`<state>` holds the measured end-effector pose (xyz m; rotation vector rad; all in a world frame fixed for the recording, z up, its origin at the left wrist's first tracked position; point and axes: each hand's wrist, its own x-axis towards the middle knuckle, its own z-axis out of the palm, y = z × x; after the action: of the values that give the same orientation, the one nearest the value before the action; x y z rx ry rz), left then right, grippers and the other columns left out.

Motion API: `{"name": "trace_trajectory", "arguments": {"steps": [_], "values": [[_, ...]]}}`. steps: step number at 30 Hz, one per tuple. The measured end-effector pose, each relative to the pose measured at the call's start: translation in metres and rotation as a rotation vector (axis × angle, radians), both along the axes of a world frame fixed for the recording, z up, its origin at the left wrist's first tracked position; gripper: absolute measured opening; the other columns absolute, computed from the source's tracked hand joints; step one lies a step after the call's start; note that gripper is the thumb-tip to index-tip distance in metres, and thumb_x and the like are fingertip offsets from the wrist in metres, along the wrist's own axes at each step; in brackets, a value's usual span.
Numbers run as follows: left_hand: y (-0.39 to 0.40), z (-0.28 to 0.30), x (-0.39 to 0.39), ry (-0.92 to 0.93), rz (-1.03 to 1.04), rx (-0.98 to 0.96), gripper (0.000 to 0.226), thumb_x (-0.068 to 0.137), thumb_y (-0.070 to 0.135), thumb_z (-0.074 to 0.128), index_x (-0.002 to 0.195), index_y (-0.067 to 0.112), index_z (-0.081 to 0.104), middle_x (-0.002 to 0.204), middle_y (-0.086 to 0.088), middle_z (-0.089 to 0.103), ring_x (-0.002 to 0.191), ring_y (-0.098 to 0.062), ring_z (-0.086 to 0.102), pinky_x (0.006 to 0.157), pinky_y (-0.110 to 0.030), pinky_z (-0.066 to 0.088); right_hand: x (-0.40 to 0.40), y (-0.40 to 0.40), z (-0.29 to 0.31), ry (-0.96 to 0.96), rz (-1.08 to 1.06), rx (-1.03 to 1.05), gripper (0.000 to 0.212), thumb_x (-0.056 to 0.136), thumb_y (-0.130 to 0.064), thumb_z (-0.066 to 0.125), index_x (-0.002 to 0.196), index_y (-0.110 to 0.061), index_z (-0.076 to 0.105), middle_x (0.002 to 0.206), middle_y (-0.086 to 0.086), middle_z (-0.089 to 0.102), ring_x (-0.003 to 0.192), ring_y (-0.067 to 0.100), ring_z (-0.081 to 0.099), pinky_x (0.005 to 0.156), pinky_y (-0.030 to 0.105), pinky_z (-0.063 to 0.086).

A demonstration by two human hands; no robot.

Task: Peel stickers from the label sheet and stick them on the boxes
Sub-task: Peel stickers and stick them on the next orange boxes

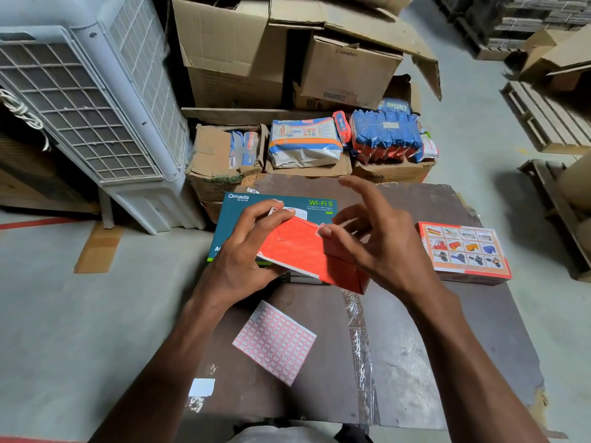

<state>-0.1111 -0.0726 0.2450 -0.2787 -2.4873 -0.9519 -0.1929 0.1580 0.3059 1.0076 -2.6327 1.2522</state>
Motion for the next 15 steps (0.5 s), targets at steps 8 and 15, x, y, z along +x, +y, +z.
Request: {"name": "trace_trajectory", "arguments": {"steps": [8, 15], "values": [[0.003, 0.001, -0.003, 0.018, 0.024, 0.027, 0.092, 0.066, 0.009, 0.096, 0.143, 0.023, 0.047, 0.147, 0.0, 0.044, 0.141, -0.011, 0.044, 0.113, -0.02, 0.036, 0.007, -0.002, -0.012, 0.149, -0.04, -0.092, 0.008, 0.096, -0.023, 0.073, 0.1, -0.017, 0.077, 0.111, -0.005, 0.071, 0.102, 0.009, 0.068, 0.081, 0.035, 0.058], [0.001, 0.001, -0.003, 0.01, 0.022, 0.014, 0.092, 0.067, 0.013, 0.096, 0.144, 0.023, 0.047, 0.147, -0.001, 0.043, 0.141, -0.008, 0.042, 0.112, -0.017, 0.036, 0.007, -0.007, -0.008, 0.13, -0.055, 0.015, 0.015, 0.097, -0.038, 0.068, 0.101, -0.025, 0.074, 0.11, -0.009, 0.072, 0.093, 0.01, 0.068, 0.076, 0.039, 0.06]]}}
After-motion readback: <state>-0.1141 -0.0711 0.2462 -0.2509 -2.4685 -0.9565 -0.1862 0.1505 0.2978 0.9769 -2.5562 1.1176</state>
